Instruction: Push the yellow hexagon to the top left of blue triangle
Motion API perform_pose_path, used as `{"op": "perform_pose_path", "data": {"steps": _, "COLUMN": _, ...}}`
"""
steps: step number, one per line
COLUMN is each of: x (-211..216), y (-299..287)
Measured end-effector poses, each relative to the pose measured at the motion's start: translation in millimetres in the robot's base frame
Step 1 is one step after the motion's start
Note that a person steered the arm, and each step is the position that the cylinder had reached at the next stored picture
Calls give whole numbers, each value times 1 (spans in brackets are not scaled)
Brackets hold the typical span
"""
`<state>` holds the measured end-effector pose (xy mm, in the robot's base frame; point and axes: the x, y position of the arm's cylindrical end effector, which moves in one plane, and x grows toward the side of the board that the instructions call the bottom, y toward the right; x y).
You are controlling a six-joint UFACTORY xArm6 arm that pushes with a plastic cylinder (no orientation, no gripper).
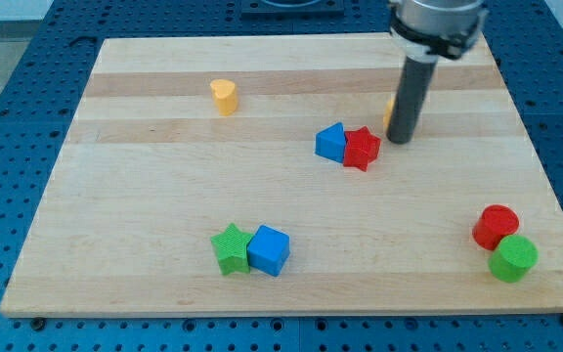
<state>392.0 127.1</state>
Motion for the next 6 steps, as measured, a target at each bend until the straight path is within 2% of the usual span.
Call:
{"op": "perform_pose_path", "data": {"steps": 1, "x": -6, "y": 1}}
{"op": "perform_pose_path", "data": {"steps": 2, "x": 1, "y": 29}}
{"op": "perform_pose_path", "data": {"steps": 3, "x": -12, "y": 62}}
{"op": "perform_pose_path", "data": {"steps": 4, "x": -40, "y": 35}}
{"op": "perform_pose_path", "data": {"steps": 6, "x": -48, "y": -90}}
